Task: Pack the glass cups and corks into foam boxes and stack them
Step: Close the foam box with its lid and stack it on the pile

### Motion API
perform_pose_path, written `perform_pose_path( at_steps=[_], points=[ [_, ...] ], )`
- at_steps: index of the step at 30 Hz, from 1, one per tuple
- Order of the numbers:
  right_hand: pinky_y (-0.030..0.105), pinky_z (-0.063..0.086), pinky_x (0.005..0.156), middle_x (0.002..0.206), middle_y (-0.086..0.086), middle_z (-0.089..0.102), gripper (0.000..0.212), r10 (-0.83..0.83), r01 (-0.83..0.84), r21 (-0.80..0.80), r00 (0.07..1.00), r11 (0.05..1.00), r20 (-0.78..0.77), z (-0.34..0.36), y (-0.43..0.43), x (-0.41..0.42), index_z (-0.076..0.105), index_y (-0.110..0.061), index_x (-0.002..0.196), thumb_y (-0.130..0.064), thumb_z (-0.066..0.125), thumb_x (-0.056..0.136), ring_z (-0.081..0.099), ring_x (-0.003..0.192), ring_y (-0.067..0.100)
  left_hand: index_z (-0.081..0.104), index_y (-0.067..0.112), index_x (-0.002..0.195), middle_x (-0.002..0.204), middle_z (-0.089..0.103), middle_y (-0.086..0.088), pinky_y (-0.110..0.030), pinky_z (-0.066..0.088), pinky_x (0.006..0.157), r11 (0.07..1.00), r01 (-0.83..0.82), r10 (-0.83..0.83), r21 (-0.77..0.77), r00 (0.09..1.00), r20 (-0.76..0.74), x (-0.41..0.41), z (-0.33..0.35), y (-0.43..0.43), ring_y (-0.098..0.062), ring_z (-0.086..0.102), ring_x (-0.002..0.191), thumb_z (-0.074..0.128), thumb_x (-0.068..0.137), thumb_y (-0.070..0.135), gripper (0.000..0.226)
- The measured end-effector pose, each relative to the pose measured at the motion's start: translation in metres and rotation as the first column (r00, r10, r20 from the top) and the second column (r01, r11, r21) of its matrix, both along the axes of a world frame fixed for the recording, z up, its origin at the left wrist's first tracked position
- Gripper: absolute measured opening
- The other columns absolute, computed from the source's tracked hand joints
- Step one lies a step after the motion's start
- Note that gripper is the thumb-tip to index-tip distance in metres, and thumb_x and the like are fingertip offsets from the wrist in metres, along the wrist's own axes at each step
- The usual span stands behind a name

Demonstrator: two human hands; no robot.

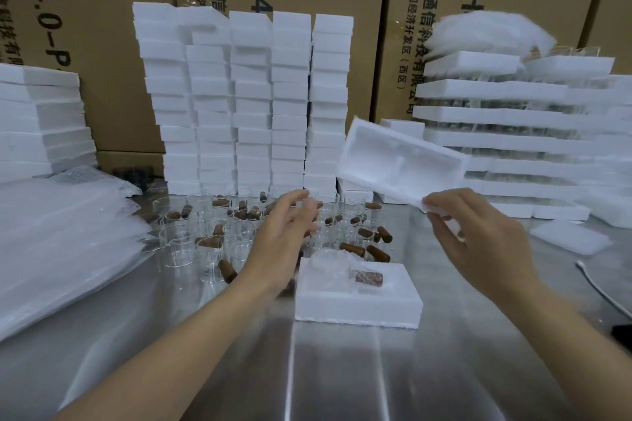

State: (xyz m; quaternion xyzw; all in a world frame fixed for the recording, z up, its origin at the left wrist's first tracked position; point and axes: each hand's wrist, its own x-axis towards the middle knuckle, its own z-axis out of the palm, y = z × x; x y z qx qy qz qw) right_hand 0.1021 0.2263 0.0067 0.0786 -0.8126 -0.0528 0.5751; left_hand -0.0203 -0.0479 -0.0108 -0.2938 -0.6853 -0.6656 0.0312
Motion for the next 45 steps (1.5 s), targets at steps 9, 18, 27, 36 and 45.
perform_pose_path(
  at_steps=[9,18,27,36,45],
  points=[
    [0.027,0.053,0.057,0.113,-0.001,0.075,0.019,-0.003,-0.003,0.229,1.0,0.973,0.026,-0.02,-0.004,-0.015,0.078,-0.016,0.115,-0.01,0.066,0.102,0.073,0.095,0.02,0.06,0.046,0.138,0.117,0.075,0.015,-0.019,0.062,0.075,1.0,-0.012,0.012,-0.001,0.999,0.041,-0.009,0.002,-0.007,-0.006,0.078,0.095,0.069,0.104,0.021,0.043],
    [0.016,0.036,0.073,0.129,0.001,0.072,0.032,-0.071,0.034,0.304,0.991,0.952,0.111,-0.024,-0.007,-0.022,0.074,-0.013,0.129,-0.014,0.063,0.099,0.064,0.113,0.018,0.071,0.022,0.124,0.114,0.082,-0.001,-0.048,0.063,0.086,0.972,0.029,-0.127,0.233,0.9,0.418,-0.009,0.019,-0.015,-0.022,0.08,0.105,0.051,0.08,0.088,0.082],
    [0.036,0.049,0.085,0.123,0.008,0.074,0.018,-0.014,-0.015,0.179,0.988,0.984,0.155,-0.019,-0.011,-0.018,0.077,-0.011,0.104,-0.019,0.063,0.095,0.067,0.107,0.029,0.066,0.025,0.124,0.113,0.079,-0.001,-0.03,0.064,0.08,0.984,0.05,-0.102,0.173,0.948,0.302,-0.007,0.014,-0.011,-0.018,0.08,0.099,0.084,0.078,0.058,0.06],
    [0.033,0.049,0.068,0.089,-0.006,0.067,0.044,0.416,-0.09,-0.797,0.884,0.597,0.212,-0.013,-0.008,-0.009,0.065,-0.034,0.099,-0.07,0.039,0.096,0.065,0.071,0.012,0.063,0.035,0.14,0.137,0.067,0.012,-0.023,0.057,0.096,0.95,0.217,-0.209,-0.225,0.976,0.06,-0.015,0.013,-0.024,-0.002,0.072,0.115,0.096,0.068,0.038,0.079],
    [0.026,0.05,0.064,0.088,0.002,0.067,0.027,0.631,0.055,-0.883,0.678,0.467,0.376,-0.028,-0.006,-0.013,0.075,-0.029,0.098,-0.052,0.06,0.103,0.06,0.075,0.011,0.056,0.034,0.146,0.135,0.071,0.023,-0.015,0.054,0.1,0.852,0.346,-0.331,-0.393,0.938,0.107,-0.015,0.013,-0.033,-0.002,0.069,0.125,0.088,0.084,0.0,0.078]
  ],
)
